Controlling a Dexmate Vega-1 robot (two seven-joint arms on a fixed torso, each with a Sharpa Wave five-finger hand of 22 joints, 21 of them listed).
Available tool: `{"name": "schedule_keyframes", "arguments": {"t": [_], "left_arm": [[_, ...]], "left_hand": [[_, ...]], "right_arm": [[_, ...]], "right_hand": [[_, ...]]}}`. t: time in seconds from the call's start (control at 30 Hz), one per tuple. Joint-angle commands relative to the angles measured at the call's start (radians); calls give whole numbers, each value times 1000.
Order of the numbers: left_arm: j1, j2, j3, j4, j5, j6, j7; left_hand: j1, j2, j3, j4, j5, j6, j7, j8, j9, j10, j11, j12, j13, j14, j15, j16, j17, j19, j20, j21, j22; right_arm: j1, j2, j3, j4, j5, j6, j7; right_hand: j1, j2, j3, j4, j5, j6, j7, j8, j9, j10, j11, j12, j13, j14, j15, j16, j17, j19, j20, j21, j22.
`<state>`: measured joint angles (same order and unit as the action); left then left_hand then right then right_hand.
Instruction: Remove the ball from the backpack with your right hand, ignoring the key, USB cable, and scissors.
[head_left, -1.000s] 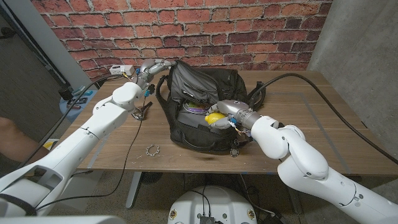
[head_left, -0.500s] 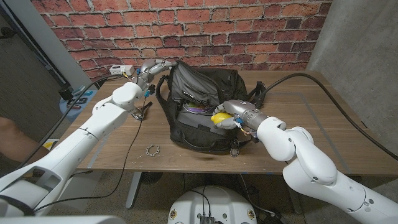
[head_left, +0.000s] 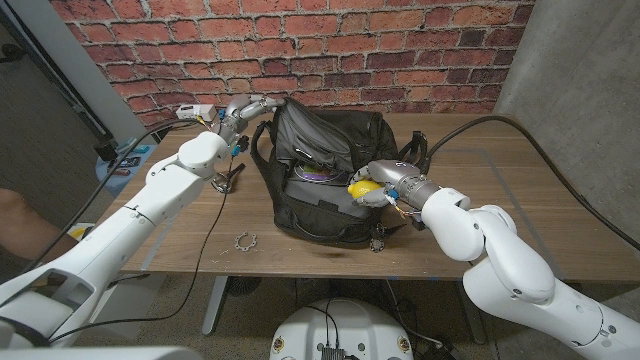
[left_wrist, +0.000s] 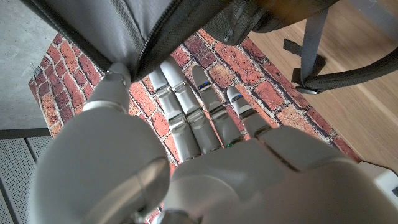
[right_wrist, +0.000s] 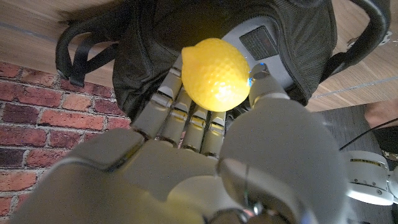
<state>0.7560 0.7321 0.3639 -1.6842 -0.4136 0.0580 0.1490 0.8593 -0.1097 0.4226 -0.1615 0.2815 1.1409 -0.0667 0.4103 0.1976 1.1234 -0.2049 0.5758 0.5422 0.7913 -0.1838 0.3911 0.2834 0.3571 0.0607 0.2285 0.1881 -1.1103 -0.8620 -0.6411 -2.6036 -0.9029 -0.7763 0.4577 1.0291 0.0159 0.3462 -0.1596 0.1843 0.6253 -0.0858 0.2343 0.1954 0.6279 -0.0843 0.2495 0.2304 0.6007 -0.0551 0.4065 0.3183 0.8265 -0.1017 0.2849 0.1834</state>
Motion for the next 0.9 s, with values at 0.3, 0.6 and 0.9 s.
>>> {"name": "schedule_keyframes", "arguments": {"t": [0.3,0.6,0.9], "left_arm": [[18,12,-9,-29,-5,4,-2],[35,21,-18,-48,-10,6,2],[52,35,-24,-75,-21,17,-4]], "left_hand": [[153,156,0,-1,5,3,6,-2,4,6,2,-6,1,2,3,-8,3,-1,5,-2,2],[152,156,-2,-1,5,3,4,-3,5,7,0,-8,1,3,1,-8,5,-1,5,-2,2],[154,157,-2,-1,5,3,5,-4,5,5,1,-10,3,0,2,-11,5,-3,5,-2,2]], "right_arm": [[-51,-60,60,-37,12,-52,-14],[-71,-95,89,-38,-7,-81,-20],[-89,-117,136,-35,44,-81,-69]], "right_hand": [[11,5,0,3,4,13,0,1,4,20,-3,6,2,14,-162,-1,6,10,-68,7,5],[10,6,-1,4,3,15,1,0,4,27,-4,7,2,16,-162,-2,7,10,-68,7,5],[11,9,-2,4,3,17,0,0,4,29,-6,6,2,18,-164,-2,9,11,-69,8,5]]}}
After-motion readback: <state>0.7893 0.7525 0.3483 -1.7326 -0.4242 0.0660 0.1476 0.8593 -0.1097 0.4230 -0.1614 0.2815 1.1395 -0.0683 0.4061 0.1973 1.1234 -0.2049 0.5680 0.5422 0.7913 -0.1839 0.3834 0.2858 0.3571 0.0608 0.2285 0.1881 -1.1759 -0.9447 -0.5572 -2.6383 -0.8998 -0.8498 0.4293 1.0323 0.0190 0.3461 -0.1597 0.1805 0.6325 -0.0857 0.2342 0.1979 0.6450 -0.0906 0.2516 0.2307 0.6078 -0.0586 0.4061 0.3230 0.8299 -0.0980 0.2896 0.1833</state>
